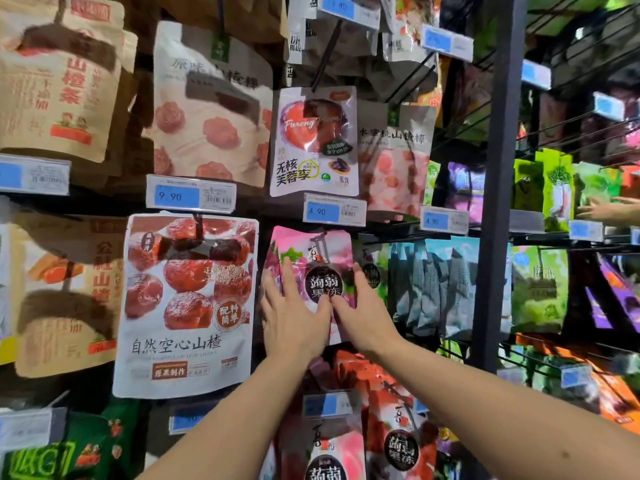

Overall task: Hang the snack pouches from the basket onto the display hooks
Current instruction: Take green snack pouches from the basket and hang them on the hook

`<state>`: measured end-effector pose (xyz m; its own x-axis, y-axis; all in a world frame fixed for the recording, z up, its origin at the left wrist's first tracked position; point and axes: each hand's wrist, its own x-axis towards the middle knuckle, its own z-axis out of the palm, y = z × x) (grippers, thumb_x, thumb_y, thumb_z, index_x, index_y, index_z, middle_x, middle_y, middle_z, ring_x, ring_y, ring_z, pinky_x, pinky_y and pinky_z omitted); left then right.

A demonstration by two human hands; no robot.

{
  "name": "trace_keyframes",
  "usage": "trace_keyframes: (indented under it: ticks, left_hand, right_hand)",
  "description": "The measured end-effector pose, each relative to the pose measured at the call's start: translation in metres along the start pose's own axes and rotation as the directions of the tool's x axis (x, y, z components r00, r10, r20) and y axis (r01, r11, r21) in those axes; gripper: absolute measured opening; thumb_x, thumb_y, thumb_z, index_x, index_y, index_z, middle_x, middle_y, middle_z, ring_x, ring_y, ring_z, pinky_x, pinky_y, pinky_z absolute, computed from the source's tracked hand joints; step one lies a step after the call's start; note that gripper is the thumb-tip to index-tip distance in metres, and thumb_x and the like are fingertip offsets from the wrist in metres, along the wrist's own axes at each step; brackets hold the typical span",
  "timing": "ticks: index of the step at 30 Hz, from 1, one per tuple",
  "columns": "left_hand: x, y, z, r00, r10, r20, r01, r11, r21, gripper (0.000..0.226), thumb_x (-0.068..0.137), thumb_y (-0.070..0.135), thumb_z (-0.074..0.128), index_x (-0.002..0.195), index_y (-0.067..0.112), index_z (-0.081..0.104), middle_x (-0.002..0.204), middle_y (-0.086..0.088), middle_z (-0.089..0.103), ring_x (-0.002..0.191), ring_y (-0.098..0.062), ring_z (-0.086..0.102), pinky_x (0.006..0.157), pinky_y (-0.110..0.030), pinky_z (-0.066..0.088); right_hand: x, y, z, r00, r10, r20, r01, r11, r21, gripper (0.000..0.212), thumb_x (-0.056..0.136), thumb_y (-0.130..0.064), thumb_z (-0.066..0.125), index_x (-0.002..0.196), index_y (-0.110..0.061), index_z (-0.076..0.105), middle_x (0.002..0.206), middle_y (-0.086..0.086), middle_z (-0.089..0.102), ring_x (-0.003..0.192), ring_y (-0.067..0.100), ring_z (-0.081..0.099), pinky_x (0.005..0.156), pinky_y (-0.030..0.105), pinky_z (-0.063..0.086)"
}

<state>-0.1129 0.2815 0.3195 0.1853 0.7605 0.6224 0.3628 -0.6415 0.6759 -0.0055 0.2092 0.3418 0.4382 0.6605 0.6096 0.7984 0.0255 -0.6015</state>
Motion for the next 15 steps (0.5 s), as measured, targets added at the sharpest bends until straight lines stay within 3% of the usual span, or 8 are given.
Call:
trace_keyframes:
  ticks: [3,9,15]
  left_hand:
    - [0.001,0.001,-0.001,1.000,0.008,-0.029,-0.008,1.000,-0.007,0.093,0.093,0.059,0.049,0.159,0.035,-0.013,0.169,-0.001,-0.011,0.155,-0.030,0.005,0.123,-0.052,0.020]
    - [0.011,0.006,-0.007,0.996,-0.081,-0.030,0.080,0.995,-0.058,0.105,0.091,0.057,0.058,0.160,0.015,-0.009,0.170,-0.009,0.000,0.155,-0.030,0.010,0.122,-0.047,0.017]
    - [0.010,0.004,-0.004,0.991,-0.053,-0.123,0.040,0.994,-0.107,0.110,0.089,0.048,0.070,0.160,0.010,-0.004,0.168,-0.014,0.009,0.152,-0.035,0.019,0.120,-0.048,0.022]
  right_hand:
    - [0.000,-0.003,-0.005,1.000,0.011,0.016,-0.012,1.000,0.018,0.076,0.102,-0.033,0.053,0.164,-0.019,0.011,0.150,0.012,0.049,0.132,0.024,0.050,0.105,0.033,0.041]
    - [0.001,0.002,-0.001,0.996,0.028,0.080,-0.028,1.000,-0.003,0.080,0.100,-0.043,0.052,0.164,-0.022,0.009,0.156,0.007,0.038,0.141,0.019,0.040,0.104,0.022,0.027]
    - [-0.001,0.002,0.001,0.996,0.062,0.069,-0.062,0.998,-0.002,0.082,0.093,-0.045,0.055,0.162,-0.020,0.019,0.156,0.006,0.043,0.136,0.018,0.047,0.115,0.034,0.035]
